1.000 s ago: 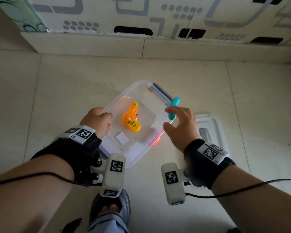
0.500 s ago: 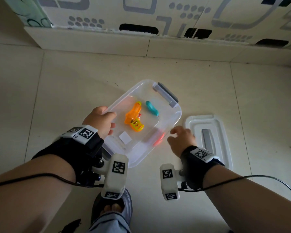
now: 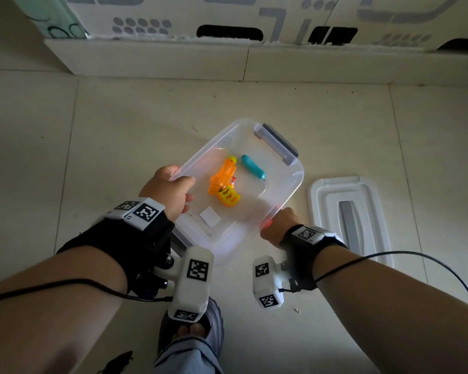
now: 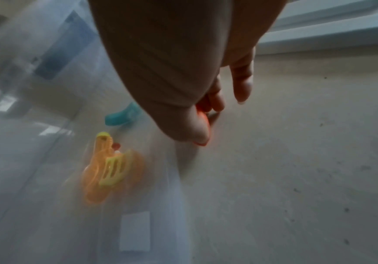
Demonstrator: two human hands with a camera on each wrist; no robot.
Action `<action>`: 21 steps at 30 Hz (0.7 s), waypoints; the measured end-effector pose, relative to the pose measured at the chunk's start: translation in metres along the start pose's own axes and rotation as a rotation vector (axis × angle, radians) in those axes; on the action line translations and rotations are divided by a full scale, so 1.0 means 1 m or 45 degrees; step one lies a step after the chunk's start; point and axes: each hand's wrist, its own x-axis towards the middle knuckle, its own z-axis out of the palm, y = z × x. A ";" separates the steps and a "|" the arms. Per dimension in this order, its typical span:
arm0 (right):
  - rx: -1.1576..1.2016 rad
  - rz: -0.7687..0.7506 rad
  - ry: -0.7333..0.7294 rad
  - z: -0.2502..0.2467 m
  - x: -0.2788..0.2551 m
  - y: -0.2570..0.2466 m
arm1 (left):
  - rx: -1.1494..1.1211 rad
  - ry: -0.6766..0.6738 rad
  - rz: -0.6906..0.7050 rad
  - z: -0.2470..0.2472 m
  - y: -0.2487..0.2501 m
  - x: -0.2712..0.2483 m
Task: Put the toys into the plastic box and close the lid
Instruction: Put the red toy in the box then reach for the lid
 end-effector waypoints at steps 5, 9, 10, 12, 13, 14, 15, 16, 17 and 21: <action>0.379 0.039 0.167 -0.011 -0.018 0.021 | 0.007 0.018 -0.006 0.001 0.002 -0.003; 0.617 -0.090 0.387 -0.029 -0.045 0.027 | 0.018 0.040 -0.014 0.001 0.004 -0.005; 0.644 -0.103 0.440 -0.035 -0.052 0.027 | 0.022 0.043 -0.015 0.002 0.004 -0.005; 0.666 -0.146 0.567 -0.045 -0.065 0.026 | 0.020 0.046 -0.019 0.002 0.004 -0.005; 0.678 -0.193 0.629 -0.050 -0.070 0.023 | 0.012 0.047 -0.022 0.003 0.005 -0.005; 0.684 -0.241 0.664 -0.053 -0.074 0.018 | 0.005 0.053 -0.026 0.003 0.005 -0.004; 0.674 -0.285 0.675 -0.055 -0.077 0.011 | 0.000 0.057 -0.030 0.004 0.005 -0.004; 0.644 -0.320 0.656 -0.056 -0.079 0.004 | -0.007 0.055 -0.032 0.004 0.005 -0.004; 0.596 -0.341 0.612 -0.056 -0.079 -0.003 | -0.011 0.047 -0.034 0.004 0.005 -0.003; 0.480 -0.370 0.467 -0.054 -0.072 -0.023 | -0.036 0.031 -0.037 0.004 0.001 0.001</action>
